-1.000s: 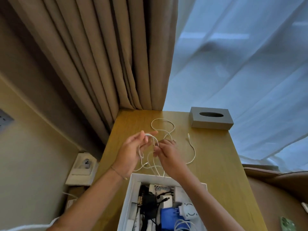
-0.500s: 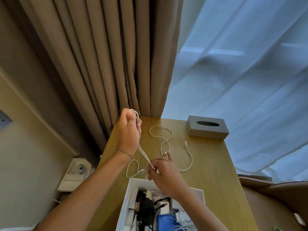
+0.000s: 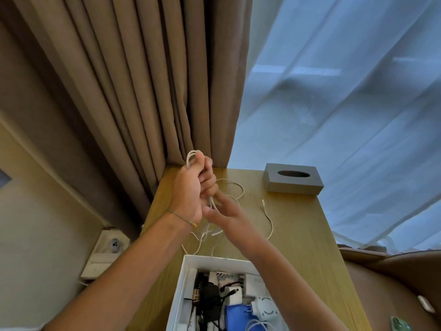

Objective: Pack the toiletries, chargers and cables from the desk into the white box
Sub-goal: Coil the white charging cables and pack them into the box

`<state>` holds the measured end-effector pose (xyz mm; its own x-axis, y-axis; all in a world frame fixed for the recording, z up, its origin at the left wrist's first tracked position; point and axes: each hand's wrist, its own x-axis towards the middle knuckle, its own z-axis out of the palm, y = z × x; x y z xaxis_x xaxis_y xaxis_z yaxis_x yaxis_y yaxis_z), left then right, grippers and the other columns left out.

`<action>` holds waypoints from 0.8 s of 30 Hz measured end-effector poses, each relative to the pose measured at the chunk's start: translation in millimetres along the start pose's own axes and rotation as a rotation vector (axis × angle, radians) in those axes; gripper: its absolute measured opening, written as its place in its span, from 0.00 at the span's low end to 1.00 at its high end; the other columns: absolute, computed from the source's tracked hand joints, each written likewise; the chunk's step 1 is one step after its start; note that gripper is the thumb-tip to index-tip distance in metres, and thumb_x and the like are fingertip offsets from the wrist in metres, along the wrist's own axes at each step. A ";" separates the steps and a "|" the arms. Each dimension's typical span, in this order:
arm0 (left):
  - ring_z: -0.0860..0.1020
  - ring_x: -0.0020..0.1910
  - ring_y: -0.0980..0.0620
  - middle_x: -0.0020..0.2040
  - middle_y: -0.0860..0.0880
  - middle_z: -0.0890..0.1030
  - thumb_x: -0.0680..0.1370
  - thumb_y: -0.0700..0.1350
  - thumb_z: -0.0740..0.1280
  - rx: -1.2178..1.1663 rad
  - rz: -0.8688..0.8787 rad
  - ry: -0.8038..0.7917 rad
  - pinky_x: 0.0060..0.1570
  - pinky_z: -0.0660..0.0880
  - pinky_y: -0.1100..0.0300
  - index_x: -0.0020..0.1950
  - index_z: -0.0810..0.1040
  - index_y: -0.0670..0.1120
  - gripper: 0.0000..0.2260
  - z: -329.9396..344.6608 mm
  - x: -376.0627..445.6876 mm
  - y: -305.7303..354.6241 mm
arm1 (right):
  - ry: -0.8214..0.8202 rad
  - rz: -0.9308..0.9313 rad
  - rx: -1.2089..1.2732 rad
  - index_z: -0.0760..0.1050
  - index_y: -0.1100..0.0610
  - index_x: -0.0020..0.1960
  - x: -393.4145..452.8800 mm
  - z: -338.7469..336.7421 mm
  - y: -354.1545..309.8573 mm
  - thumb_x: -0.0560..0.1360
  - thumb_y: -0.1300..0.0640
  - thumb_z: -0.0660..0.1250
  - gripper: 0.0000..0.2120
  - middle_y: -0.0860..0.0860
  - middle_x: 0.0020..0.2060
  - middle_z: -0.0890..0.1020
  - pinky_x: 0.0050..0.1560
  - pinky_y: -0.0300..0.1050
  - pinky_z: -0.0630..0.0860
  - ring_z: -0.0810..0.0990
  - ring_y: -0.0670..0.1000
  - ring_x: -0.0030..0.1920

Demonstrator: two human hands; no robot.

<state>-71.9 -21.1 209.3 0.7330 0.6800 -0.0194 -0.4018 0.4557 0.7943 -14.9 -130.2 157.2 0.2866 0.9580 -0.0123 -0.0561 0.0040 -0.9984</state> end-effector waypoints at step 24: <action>0.74 0.30 0.59 0.33 0.55 0.77 0.62 0.74 0.71 1.930 0.091 -0.803 0.29 0.66 0.62 0.54 0.62 0.60 0.31 -57.5 -23.3 -12.1 | -0.243 0.387 -0.260 0.79 0.60 0.43 -11.2 -34.6 8.3 0.81 0.58 0.66 0.09 0.52 0.30 0.78 0.37 0.45 0.78 0.77 0.50 0.29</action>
<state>-115.7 -9.4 165.2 0.9827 0.0779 -0.1680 0.1205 -0.9578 0.2610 14.6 -150.8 147.1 0.0603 0.9144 -0.4003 0.1341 -0.4048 -0.9045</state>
